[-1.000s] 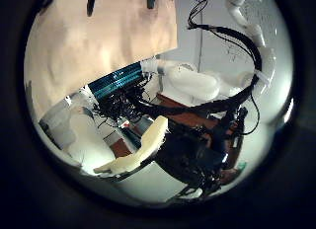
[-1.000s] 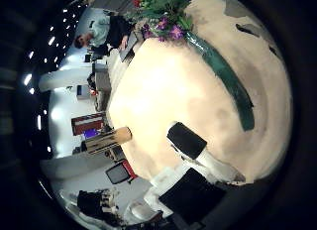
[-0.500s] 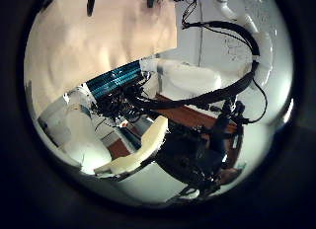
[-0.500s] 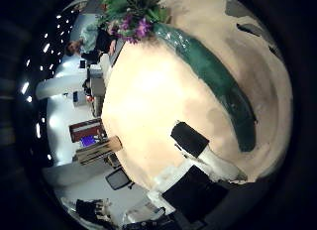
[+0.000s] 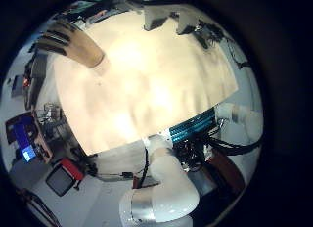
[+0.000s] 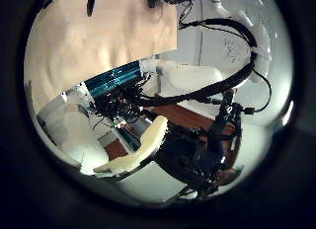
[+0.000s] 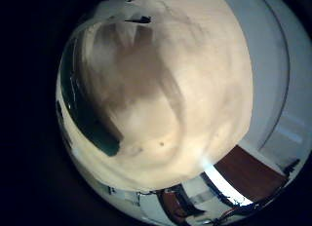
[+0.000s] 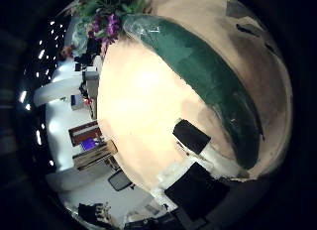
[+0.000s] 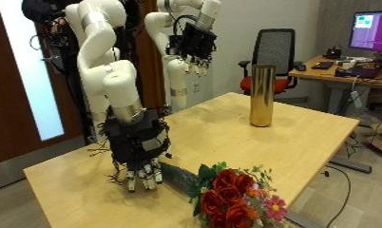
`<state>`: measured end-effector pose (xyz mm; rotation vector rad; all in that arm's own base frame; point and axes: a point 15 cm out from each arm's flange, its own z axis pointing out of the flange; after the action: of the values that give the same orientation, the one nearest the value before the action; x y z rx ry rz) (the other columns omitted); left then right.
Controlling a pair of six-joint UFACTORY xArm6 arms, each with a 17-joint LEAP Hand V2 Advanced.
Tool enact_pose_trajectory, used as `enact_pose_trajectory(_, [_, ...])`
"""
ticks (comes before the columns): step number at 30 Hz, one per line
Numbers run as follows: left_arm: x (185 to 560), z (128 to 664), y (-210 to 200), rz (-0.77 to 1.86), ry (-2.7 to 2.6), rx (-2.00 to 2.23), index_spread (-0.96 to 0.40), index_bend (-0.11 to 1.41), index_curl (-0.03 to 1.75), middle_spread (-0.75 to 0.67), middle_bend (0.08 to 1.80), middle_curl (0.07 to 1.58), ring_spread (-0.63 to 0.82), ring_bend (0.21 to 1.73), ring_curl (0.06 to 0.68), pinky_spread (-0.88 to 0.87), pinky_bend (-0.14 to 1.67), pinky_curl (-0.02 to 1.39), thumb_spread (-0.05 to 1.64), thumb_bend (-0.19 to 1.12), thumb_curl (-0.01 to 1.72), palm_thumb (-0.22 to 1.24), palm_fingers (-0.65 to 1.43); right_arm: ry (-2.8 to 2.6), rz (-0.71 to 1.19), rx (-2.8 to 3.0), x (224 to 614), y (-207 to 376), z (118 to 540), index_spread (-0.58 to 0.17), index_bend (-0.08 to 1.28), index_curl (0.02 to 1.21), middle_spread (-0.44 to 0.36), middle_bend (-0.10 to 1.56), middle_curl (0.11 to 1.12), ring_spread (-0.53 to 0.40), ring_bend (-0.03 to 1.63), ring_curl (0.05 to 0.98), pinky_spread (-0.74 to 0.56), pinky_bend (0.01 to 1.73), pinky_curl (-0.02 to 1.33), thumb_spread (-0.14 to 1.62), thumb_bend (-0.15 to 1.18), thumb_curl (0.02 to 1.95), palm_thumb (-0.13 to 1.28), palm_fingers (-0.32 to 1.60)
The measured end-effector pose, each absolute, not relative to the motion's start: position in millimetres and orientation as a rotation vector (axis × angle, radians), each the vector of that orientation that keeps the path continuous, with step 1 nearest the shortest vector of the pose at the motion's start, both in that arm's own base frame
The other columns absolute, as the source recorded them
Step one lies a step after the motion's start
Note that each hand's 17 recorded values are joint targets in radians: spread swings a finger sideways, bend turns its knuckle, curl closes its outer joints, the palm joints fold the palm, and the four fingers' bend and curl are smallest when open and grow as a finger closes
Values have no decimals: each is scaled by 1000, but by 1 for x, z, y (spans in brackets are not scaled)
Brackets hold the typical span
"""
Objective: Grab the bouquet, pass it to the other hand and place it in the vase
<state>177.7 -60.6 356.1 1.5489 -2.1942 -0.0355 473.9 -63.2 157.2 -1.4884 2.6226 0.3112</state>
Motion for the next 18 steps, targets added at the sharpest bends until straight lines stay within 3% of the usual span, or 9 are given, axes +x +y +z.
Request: enact_pose_trajectory(18, [179,356,-61,-33,-2203,1540,-82,199,410,374,182,270,553,358,214,596,180,238,920,-30,298,343,112,2601,331,-1579,478,-39,146,-89,173,316,-9,653,451,-87,1062,241,162,767,84,1017,-27,382,554,329])
